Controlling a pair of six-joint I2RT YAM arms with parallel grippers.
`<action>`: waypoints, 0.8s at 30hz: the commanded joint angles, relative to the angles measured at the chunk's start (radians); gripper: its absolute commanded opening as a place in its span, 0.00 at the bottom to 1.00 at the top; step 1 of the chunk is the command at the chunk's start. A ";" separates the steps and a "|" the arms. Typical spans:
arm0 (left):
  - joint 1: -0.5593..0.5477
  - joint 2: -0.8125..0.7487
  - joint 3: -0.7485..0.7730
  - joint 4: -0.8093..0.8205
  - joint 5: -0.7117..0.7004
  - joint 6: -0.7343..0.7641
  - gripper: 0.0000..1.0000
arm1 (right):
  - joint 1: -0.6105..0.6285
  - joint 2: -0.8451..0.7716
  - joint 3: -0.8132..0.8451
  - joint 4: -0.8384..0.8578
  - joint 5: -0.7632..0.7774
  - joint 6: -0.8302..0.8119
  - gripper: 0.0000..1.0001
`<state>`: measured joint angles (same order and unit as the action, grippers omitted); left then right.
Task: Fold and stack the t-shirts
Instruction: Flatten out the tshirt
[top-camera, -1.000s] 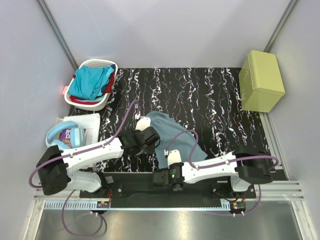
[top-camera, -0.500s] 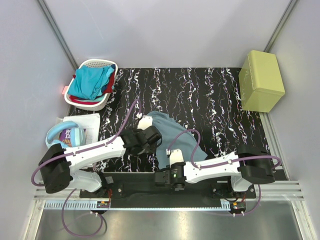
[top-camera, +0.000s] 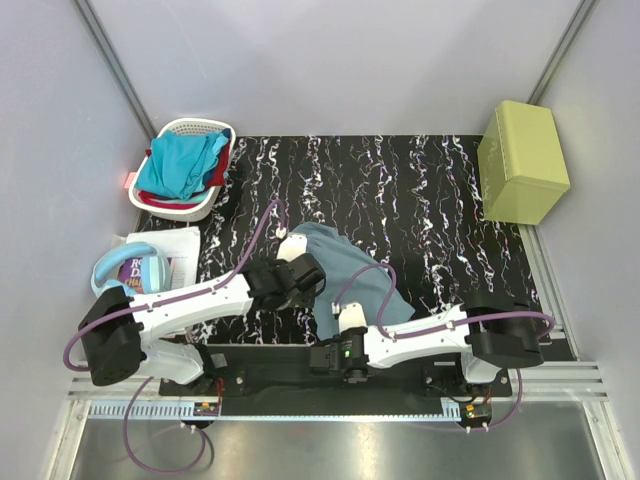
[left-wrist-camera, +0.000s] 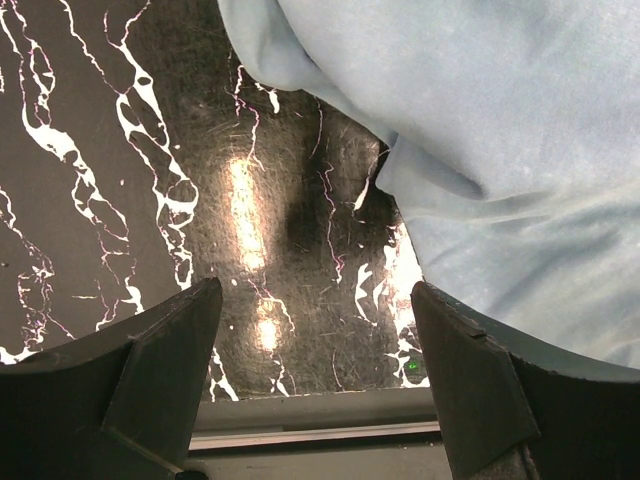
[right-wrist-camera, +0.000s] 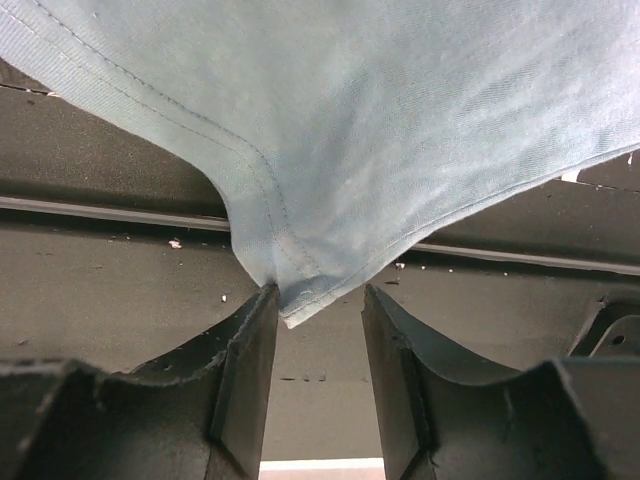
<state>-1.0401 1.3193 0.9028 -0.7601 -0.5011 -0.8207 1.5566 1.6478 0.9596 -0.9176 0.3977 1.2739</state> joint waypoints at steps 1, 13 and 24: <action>-0.009 0.003 0.010 0.022 0.006 -0.021 0.82 | -0.009 0.029 -0.015 0.022 -0.031 -0.001 0.46; -0.014 -0.008 0.001 0.024 0.001 -0.020 0.82 | -0.010 -0.020 -0.013 -0.030 -0.016 0.045 0.00; -0.003 -0.019 0.083 0.008 -0.070 0.043 0.81 | -0.121 -0.155 0.678 -0.570 0.507 -0.130 0.00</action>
<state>-1.0431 1.3155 0.9081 -0.7578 -0.5083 -0.8101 1.5284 1.5780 1.3357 -1.2472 0.5930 1.3270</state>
